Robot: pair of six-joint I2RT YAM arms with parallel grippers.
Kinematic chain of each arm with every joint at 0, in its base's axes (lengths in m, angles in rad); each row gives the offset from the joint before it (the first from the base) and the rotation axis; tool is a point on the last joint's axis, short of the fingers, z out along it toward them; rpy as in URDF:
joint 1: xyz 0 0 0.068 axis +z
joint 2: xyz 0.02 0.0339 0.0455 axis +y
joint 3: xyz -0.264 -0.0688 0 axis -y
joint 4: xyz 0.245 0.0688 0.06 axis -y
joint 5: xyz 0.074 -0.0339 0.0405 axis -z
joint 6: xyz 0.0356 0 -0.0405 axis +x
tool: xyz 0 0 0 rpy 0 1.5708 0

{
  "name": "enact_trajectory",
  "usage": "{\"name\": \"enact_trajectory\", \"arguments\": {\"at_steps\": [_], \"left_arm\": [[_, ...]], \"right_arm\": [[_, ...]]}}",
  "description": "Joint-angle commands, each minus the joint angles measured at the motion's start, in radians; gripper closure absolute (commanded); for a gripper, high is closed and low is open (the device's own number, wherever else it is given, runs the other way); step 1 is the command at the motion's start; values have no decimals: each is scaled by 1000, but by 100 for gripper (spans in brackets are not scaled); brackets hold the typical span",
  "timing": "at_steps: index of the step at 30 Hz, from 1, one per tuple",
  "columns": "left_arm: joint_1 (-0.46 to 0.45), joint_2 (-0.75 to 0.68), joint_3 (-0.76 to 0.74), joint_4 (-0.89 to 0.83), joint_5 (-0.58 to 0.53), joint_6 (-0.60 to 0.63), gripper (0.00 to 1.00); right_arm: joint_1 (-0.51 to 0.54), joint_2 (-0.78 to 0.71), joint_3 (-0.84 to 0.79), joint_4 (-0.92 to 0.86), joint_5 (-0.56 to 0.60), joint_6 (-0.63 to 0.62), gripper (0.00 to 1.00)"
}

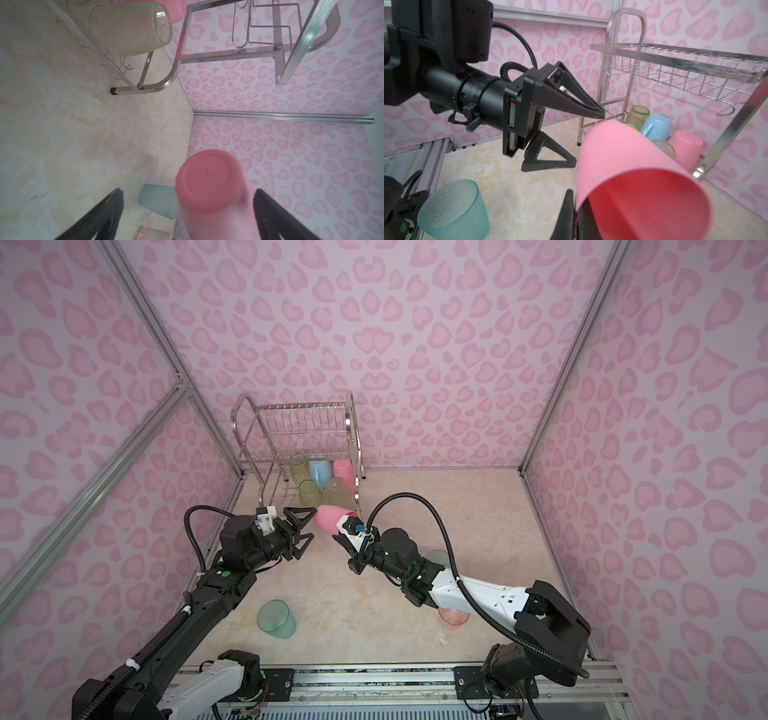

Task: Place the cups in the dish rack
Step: 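Lift the pink cup toward the left gripper while the left gripper approaches, then grasp the pink cup base with the left gripper and release the right gripper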

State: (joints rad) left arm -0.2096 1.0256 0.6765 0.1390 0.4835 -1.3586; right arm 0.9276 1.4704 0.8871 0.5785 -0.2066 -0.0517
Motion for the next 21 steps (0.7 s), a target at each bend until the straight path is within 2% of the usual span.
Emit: {"name": "enact_trajectory", "arguments": {"at_steps": [1,6,16,21], "left_arm": [[-1,20,-27,180,45,-124,1],[-9,71,-47,369,61,-246,1],[-51,157,-28,491,56,-322,1],[-51,165,-22,511,41,-330,11]], "right_arm": [[0,29,23,103,-20,55,100],[2,74,61,101,-42,64,100],[1,145,122,106,-81,77,100],[2,160,136,106,-87,84,100]]}}
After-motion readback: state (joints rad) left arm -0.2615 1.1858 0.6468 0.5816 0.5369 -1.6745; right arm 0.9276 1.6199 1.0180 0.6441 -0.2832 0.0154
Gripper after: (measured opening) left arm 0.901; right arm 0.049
